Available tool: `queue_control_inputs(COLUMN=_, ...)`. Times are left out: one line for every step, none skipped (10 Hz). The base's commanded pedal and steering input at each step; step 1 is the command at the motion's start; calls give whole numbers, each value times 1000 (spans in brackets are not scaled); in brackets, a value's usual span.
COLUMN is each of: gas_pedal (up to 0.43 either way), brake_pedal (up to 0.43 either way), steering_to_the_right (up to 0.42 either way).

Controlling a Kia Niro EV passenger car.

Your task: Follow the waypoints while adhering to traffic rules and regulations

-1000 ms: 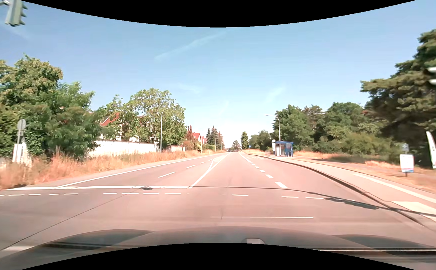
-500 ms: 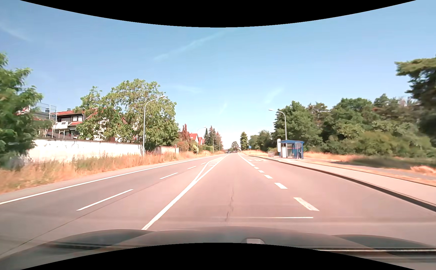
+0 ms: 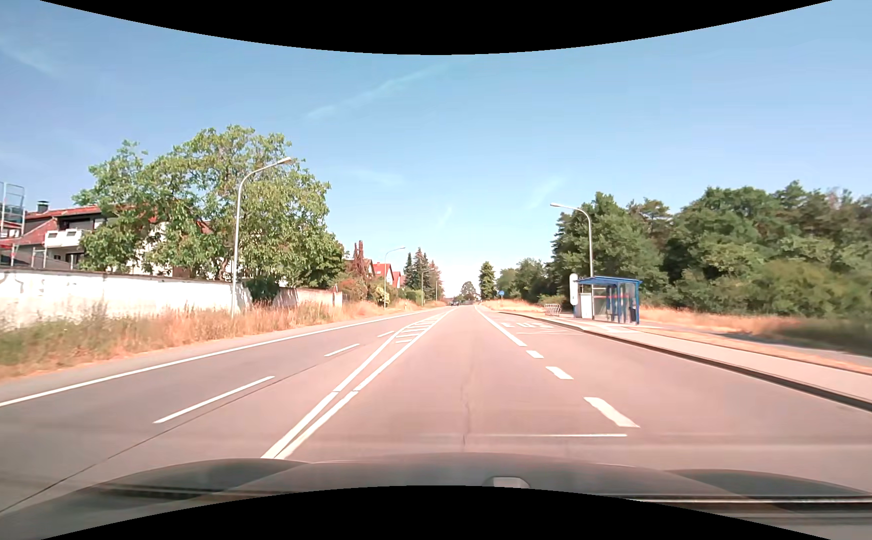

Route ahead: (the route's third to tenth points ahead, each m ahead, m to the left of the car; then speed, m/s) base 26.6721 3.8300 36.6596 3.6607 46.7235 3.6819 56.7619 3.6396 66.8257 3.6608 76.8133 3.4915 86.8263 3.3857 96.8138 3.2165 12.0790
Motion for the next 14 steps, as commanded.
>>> queue_control_inputs(gas_pedal=47, brake_pedal=0, steering_to_the_right=-2)
queue_control_inputs(gas_pedal=47, brake_pedal=0, steering_to_the_right=-2)
queue_control_inputs(gas_pedal=47, brake_pedal=0, steering_to_the_right=-2)
queue_control_inputs(gas_pedal=47, brake_pedal=0, steering_to_the_right=-2)
queue_control_inputs(gas_pedal=59, brake_pedal=0, steering_to_the_right=-2)
queue_control_inputs(gas_pedal=59, brake_pedal=0, steering_to_the_right=-2)
queue_control_inputs(gas_pedal=59, brake_pedal=0, steering_to_the_right=-2)
queue_control_inputs(gas_pedal=59, brake_pedal=0, steering_to_the_right=-3)
queue_control_inputs(gas_pedal=59, brake_pedal=0, steering_to_the_right=-4)
queue_control_inputs(gas_pedal=59, brake_pedal=0, steering_to_the_right=-5)
queue_control_inputs(gas_pedal=67, brake_pedal=0, steering_to_the_right=-5)
queue_control_inputs(gas_pedal=67, brake_pedal=0, steering_to_the_right=-5)
queue_control_inputs(gas_pedal=79, brake_pedal=0, steering_to_the_right=-5)
queue_control_inputs(gas_pedal=79, brake_pedal=0, steering_to_the_right=-5)
